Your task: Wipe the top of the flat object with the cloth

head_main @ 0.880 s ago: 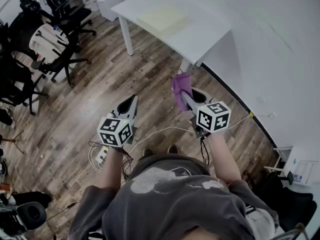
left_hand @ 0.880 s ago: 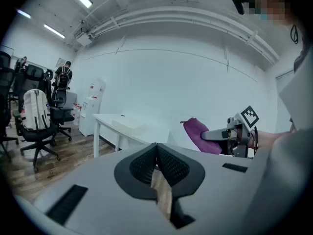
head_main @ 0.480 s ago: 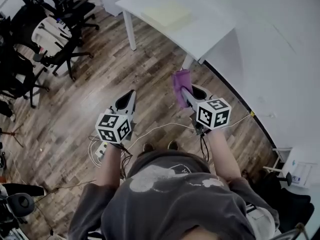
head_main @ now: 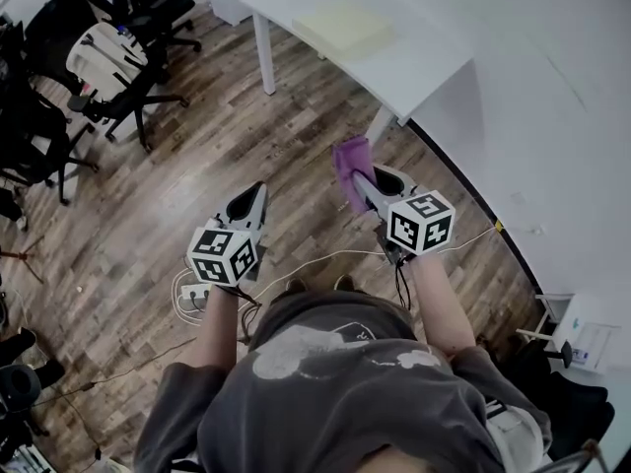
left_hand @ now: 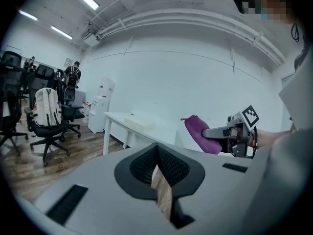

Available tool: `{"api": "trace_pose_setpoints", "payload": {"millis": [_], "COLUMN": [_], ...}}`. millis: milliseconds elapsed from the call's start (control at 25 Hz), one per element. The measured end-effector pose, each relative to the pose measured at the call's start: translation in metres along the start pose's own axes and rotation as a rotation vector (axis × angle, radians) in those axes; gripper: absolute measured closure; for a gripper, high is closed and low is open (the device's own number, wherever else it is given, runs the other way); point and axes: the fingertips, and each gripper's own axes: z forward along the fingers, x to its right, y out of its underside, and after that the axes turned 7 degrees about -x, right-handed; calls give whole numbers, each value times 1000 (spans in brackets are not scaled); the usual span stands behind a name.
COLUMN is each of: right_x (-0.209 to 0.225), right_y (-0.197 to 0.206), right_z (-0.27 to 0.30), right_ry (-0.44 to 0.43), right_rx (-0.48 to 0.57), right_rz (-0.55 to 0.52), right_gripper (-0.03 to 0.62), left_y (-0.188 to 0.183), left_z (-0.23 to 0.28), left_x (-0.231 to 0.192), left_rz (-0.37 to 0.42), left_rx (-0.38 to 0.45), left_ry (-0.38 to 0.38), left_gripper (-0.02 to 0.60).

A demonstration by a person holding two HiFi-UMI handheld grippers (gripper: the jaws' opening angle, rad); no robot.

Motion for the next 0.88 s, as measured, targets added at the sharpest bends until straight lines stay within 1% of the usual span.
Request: {"api": "trace_pose_setpoints", "payload": {"millis": [120,320,520,760,880], "right_x": [-7,-8,11,37,64], "right_y": [-6,-8,-16,-47,-63], "right_z": [16,36,64,120,150], "right_ry": [5,8,1,-41,-55], "right_rx": [10,0,-16,-9,-10], "right_rz": [4,36,58,70,84], "right_gripper": [502,502,502,502,502], "left_y": [6,7,-3,-19,-30], "left_z": [-10,-17,-6,14,35], "left_x": [-23,-52,-72,-111,-132], "left_rz": [-22,-30,-27,-41,-47], "left_rx": [-3,-13,-13,-19,-33], "left_ry": [-8,-32,-57,-111,-140], "left_gripper": [584,584,584,584,584]}}
